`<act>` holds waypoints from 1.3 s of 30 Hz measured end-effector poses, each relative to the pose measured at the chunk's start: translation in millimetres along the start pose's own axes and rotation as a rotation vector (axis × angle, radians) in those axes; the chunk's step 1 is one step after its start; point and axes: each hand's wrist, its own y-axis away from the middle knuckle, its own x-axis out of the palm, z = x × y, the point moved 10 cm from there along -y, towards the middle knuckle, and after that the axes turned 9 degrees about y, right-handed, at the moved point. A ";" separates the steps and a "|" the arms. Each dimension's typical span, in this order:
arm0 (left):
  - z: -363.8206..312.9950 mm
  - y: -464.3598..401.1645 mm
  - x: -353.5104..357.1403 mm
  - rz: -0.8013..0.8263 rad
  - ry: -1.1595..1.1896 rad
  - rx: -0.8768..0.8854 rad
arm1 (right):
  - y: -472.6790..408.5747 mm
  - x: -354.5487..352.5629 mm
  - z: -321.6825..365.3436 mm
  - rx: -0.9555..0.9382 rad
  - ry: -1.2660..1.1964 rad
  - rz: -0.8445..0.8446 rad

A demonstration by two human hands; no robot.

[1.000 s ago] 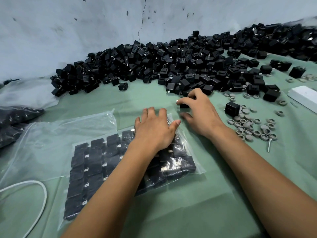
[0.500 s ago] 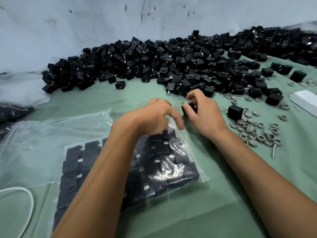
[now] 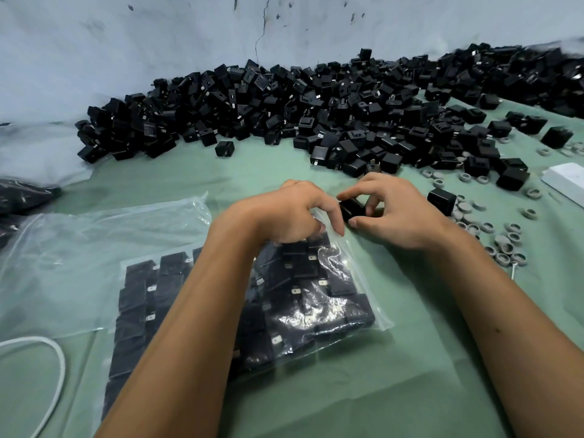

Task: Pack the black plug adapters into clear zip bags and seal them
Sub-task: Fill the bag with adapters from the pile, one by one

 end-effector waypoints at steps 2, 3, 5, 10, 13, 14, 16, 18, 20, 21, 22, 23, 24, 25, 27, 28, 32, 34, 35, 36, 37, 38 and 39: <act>3.9 -0.3 -2.2 -0.002 0.013 -0.011 | 0.5 2.2 -4.8 0.026 -0.097 0.028; 4.8 0.0 -4.0 -0.006 0.023 -0.003 | 1.1 4.9 -9.7 0.057 -0.188 0.056; 3.7 2.0 -7.7 -0.021 0.055 0.034 | 3.5 12.5 -12.3 0.090 -0.360 0.133; -0.5 9.9 -17.9 -0.072 0.073 0.111 | 8.3 15.1 0.4 0.014 -0.615 0.233; -4.6 14.4 -25.0 -0.107 0.096 0.150 | 11.2 19.0 6.2 -0.027 -0.660 0.299; -6.7 15.2 -26.6 -0.118 0.097 0.166 | 11.9 21.6 8.7 -0.036 -0.671 0.322; -11.2 16.2 -27.9 -0.129 0.110 0.190 | 14.0 26.7 15.8 -0.067 -0.712 0.378; -13.7 16.6 -28.9 -0.133 0.130 0.201 | 16.8 28.1 25.2 -0.122 -0.750 0.428; -14.1 17.6 -30.4 -0.138 0.139 0.204 | 15.6 21.9 28.3 -0.143 -0.795 0.397; -14.1 18.1 -31.0 -0.139 0.142 0.205 | 13.6 16.9 25.7 -0.128 -0.819 0.353; -14.2 18.5 -31.4 -0.140 0.144 0.207 | 11.6 13.0 21.8 -0.103 -0.840 0.307; -14.3 18.8 -31.6 -0.141 0.146 0.208 | 10.1 11.6 18.8 -0.080 -0.857 0.278; -14.4 18.8 -31.9 -0.143 0.150 0.208 | 9.6 13.2 18.4 -0.065 -0.875 0.276; -14.6 18.7 -32.2 -0.145 0.152 0.209 | 10.2 17.9 21.0 -0.059 -0.901 0.302; -15.5 18.0 -32.6 -0.150 0.153 0.212 | 14.0 30.5 33.2 -0.072 -0.977 0.413; -15.7 17.6 -32.9 -0.152 0.152 0.214 | 16.5 35.5 39.9 -0.085 -1.024 0.470; -16.2 17.2 -31.6 -0.147 0.163 0.222 | 14.4 32.0 34.4 -0.015 -1.156 0.433; -16.3 17.5 -30.9 -0.147 0.168 0.224 | 10.6 30.3 26.9 0.044 -1.194 0.362; -16.3 17.6 -30.9 -0.149 0.169 0.225 | 10.5 32.6 30.1 0.048 -1.225 0.372; -16.5 17.2 -30.9 -0.152 0.169 0.226 | 11.8 36.1 36.4 0.040 -1.268 0.410; -16.5 16.8 -31.0 -0.154 0.171 0.228 | 14.3 40.4 44.4 0.023 -1.312 0.464; -16.3 16.5 -31.3 -0.157 0.172 0.230 | 16.6 44.0 51.9 0.013 -1.344 0.514; -16.6 15.8 -31.0 -0.158 0.175 0.235 | 17.5 45.3 54.9 0.020 -1.351 0.529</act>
